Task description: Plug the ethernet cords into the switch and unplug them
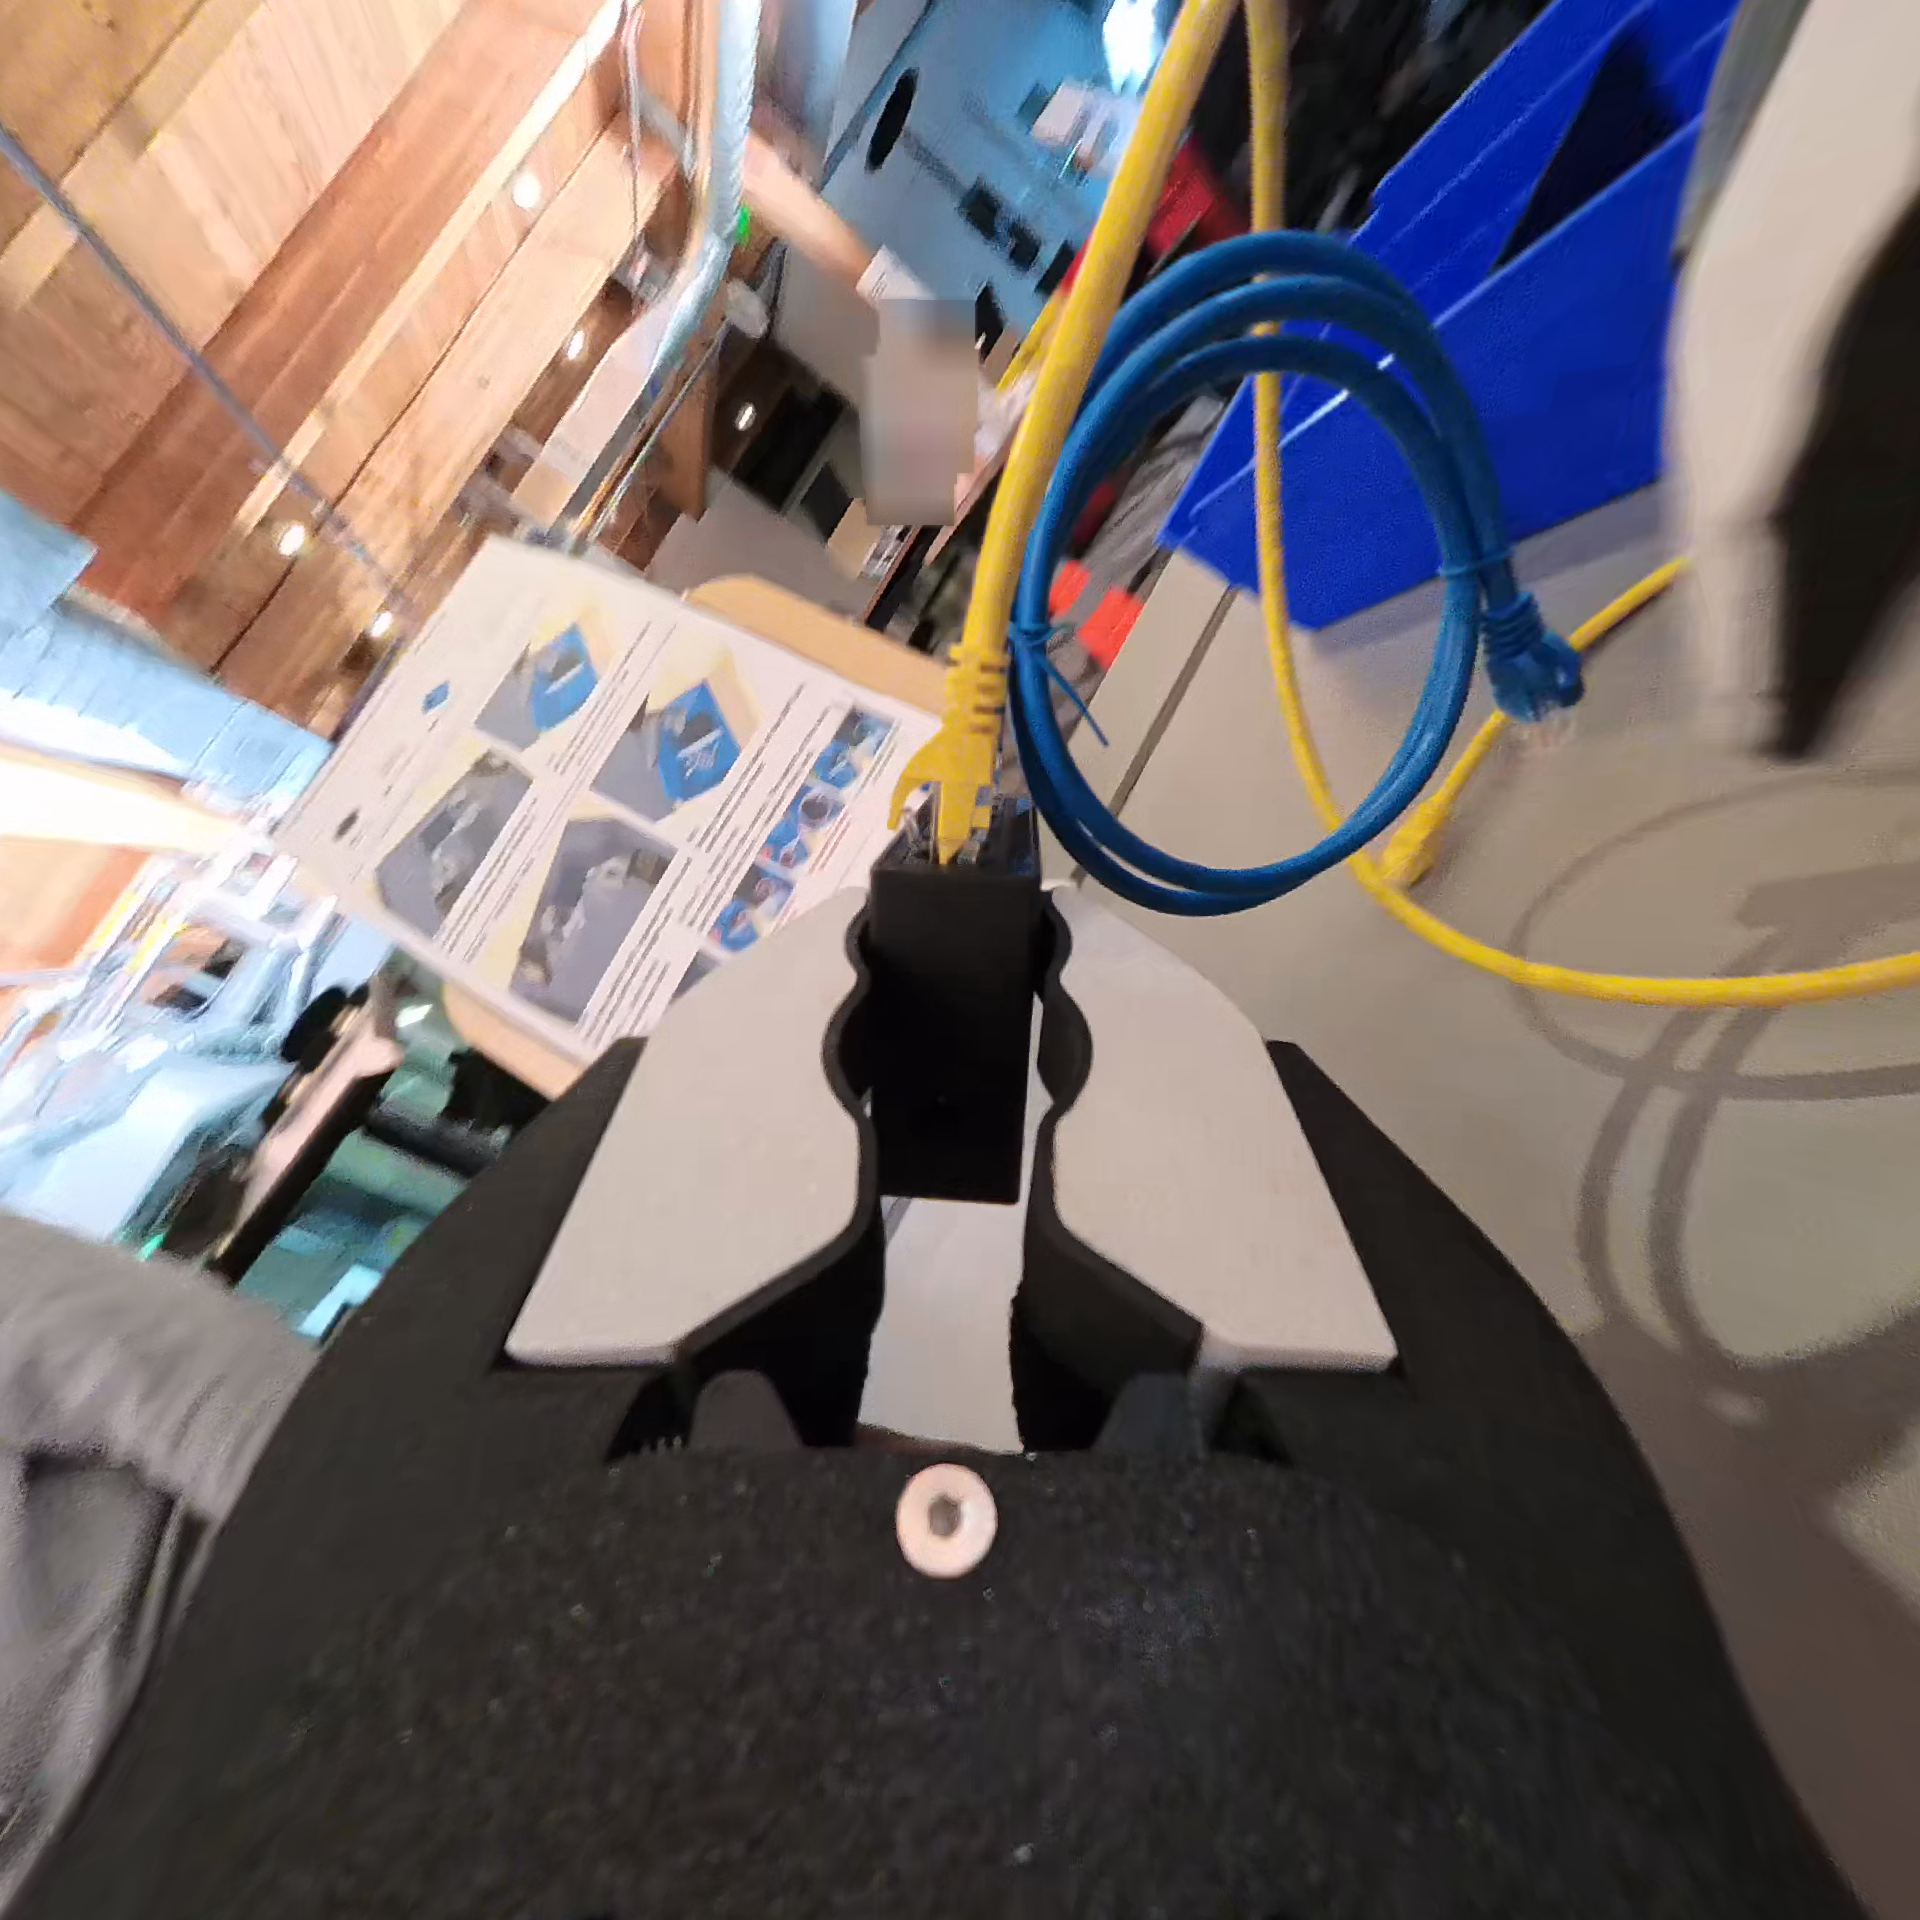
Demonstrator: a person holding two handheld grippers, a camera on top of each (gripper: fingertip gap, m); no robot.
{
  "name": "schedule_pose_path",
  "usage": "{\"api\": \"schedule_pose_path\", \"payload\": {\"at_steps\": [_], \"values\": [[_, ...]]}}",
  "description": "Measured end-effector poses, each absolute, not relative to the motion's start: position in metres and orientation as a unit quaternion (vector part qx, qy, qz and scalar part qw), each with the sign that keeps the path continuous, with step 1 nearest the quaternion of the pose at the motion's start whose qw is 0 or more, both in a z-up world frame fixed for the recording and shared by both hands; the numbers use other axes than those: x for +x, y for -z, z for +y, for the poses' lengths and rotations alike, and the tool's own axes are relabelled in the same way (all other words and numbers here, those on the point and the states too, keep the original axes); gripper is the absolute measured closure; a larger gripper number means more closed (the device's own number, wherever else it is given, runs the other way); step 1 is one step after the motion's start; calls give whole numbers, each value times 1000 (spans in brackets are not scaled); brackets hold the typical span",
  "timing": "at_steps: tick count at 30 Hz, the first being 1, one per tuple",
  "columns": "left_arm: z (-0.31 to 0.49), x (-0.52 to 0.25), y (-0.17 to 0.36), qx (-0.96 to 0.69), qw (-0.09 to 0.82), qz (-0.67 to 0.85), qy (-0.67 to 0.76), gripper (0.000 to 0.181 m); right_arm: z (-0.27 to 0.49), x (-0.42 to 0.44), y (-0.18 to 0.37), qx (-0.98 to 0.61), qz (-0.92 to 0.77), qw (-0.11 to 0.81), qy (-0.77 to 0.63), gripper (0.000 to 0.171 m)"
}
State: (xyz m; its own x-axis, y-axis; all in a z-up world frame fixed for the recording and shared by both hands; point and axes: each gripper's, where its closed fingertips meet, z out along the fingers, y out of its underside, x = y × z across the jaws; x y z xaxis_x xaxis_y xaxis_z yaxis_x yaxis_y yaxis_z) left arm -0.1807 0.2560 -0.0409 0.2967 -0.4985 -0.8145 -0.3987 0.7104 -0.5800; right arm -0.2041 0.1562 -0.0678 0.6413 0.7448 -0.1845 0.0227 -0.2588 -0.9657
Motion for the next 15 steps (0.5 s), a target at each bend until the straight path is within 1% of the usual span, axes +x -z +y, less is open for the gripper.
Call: {"api": "schedule_pose_path", "payload": {"at_steps": [1,2,3,4,6,8,9,10,11,12,13,14,15], "values": [[250,-182,37,-364,709,601,57,155,131,-220,66,-716,-315,503,-368,132],[244,-186,32,-351,709,606,77,155,99,-232,55,-692,-378,464,-403,128],[237,-190,27,-340,711,607,98,155,68,-237,36,-654,-439,446,-426,129],[227,-197,20,-327,716,605,119,154,46,-234,12,-619,-478,454,-427,129],[203,-209,4,-290,729,599,162,155,36,-208,-42,-573,-487,527,-396,132],[177,-220,-11,-250,735,602,187,155,48,-165,-88,-546,-453,595,-379,143],[165,-224,-18,-233,737,603,198,155,69,-138,-101,-553,-417,628,-355,151],[155,-228,-24,-219,737,603,211,155,99,-111,-105,-575,-378,655,-313,160],[147,-231,-28,-211,735,603,226,155,125,-94,-96,-597,-362,663,-270,157],[142,-233,-30,-206,731,603,243,154,142,-92,-78,-609,-381,651,-244,153],[137,-233,-32,-204,725,603,262,155,154,-102,-58,-617,-407,632,-232,145],[134,-234,-32,-204,718,603,280,155,157,-121,-40,-612,-443,610,-242,136],[132,-234,-33,-205,713,600,298,155,153,-145,-24,-598,-483,587,-255,131]]}}
